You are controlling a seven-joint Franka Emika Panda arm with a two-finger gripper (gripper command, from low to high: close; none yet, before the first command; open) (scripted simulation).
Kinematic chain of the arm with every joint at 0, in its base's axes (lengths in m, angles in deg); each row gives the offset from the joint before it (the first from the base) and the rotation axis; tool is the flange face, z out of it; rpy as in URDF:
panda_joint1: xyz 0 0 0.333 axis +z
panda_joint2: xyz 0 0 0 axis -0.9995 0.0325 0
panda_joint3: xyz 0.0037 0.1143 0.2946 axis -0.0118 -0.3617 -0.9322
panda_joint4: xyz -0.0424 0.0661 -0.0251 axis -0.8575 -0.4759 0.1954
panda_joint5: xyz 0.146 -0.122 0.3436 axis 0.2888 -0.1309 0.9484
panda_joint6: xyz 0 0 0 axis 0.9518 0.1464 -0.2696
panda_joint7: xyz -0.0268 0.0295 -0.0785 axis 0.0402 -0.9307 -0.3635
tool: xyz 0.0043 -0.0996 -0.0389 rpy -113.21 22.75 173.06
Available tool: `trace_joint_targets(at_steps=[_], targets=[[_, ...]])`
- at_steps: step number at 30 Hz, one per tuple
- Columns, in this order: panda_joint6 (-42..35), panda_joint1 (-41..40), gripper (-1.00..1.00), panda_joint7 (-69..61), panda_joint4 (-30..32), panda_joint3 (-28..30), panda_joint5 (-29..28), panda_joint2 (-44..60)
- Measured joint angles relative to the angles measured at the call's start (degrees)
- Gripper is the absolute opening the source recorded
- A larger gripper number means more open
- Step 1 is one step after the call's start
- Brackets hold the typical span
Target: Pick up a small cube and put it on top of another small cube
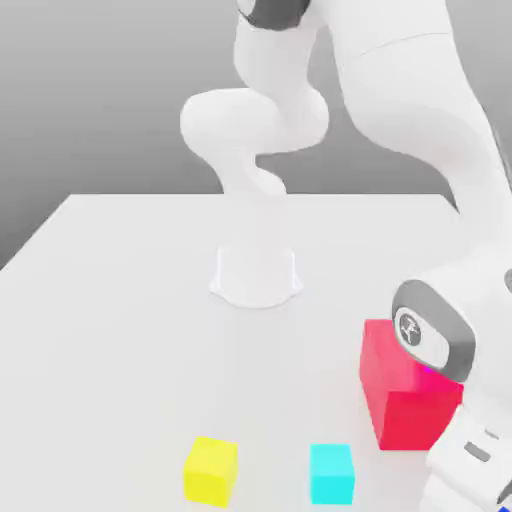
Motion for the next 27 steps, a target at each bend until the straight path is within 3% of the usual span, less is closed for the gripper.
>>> trace_joint_targets(at_steps=[5,16,21,22,27], targets=[[-5.5,-1.0,-1.00,-1.3,2.0,-1.0,1.8,-7.5],[-4.5,-16.5,-1.00,-6.8,23.9,11.0,8.6,-28.8],[3.4,-18.6,-1.00,-8.8,25.6,11.1,11.3,-22.6],[4.8,-18.8,1.00,-9.0,25.6,10.9,11.6,-21.1],[4.8,-18.8,1.00,-9.0,25.6,10.9,11.6,-21.1]])
